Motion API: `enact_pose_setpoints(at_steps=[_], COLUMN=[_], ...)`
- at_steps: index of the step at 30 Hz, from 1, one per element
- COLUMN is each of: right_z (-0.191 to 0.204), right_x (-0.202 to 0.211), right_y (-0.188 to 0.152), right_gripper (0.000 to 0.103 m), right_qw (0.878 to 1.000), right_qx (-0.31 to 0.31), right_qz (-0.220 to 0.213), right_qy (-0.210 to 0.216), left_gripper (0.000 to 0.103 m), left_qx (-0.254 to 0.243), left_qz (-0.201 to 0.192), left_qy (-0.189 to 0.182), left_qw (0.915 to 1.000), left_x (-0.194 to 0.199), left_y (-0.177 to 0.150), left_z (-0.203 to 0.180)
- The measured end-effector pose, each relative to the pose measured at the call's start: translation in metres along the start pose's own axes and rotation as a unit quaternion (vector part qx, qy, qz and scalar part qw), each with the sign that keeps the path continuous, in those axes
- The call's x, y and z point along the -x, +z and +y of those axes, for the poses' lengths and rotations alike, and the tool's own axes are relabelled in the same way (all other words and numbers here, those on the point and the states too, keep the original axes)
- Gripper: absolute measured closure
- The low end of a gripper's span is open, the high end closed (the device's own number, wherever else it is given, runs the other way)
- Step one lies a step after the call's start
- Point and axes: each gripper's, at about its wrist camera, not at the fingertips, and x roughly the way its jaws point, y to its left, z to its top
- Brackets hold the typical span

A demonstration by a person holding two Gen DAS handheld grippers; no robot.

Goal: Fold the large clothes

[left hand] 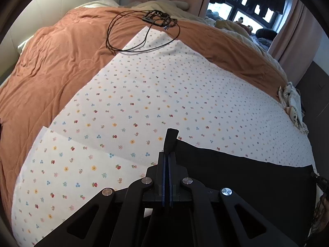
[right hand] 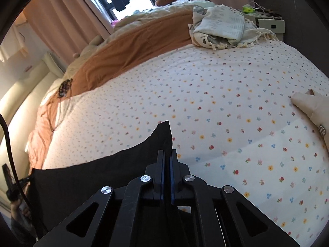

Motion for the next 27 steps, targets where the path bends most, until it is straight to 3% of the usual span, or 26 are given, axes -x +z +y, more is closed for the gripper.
enact_pose_setpoints(at_steps=[4, 5, 6, 7, 8, 9, 10, 16, 20, 27], right_z=[-0.006, -0.007, -0.008, -0.008, -0.007, -0.005, -0.004, 0.003, 0.010, 0.048], right_x=[-0.024, -0.025, -0.024, -0.021, -0.016, -0.011, -0.003, 0.047, 0.081, 0.118], right_y=[-0.004, -0.005, -0.005, -0.005, -0.006, -0.007, -0.008, -0.014, -0.022, -0.046], right_gripper=[0.098, 0.098, 0.093, 0.084, 0.077, 0.061, 0.054, 0.054, 0.054, 0.054], right_qw=[0.999, 0.998, 0.998, 0.998, 0.998, 0.998, 0.998, 0.998, 0.997, 0.998], right_qx=[-0.011, -0.012, -0.013, -0.013, -0.008, -0.004, 0.001, -0.006, -0.015, 0.002], right_qz=[0.041, 0.047, 0.048, 0.047, 0.045, 0.042, 0.034, 0.002, -0.024, -0.025], right_qy=[-0.030, -0.035, -0.034, -0.038, -0.045, -0.050, -0.056, -0.068, -0.071, -0.060], left_gripper=[0.099, 0.088, 0.068, 0.058, 0.041, 0.032, 0.031, 0.031, 0.031, 0.031], left_qx=[0.047, 0.065, 0.080, 0.085, 0.083, 0.079, 0.075, 0.073, 0.069, 0.078], left_qz=[0.055, 0.064, 0.068, 0.062, 0.044, 0.030, 0.020, -0.006, -0.022, -0.056], left_qy=[-0.010, -0.029, -0.053, -0.062, -0.059, -0.050, -0.048, -0.072, -0.070, -0.051], left_qw=[0.9974, 0.9954, 0.9930, 0.9925, 0.9938, 0.9952, 0.9958, 0.9947, 0.9949, 0.9941], left_x=[-0.027, -0.028, -0.028, -0.024, -0.016, -0.007, 0.001, 0.053, 0.091, 0.153], left_y=[-0.004, -0.005, -0.005, -0.006, -0.007, -0.008, -0.008, -0.018, -0.034, -0.075], left_z=[0.009, 0.012, 0.014, 0.015, 0.015, 0.014, 0.013, 0.019, 0.031, 0.061])
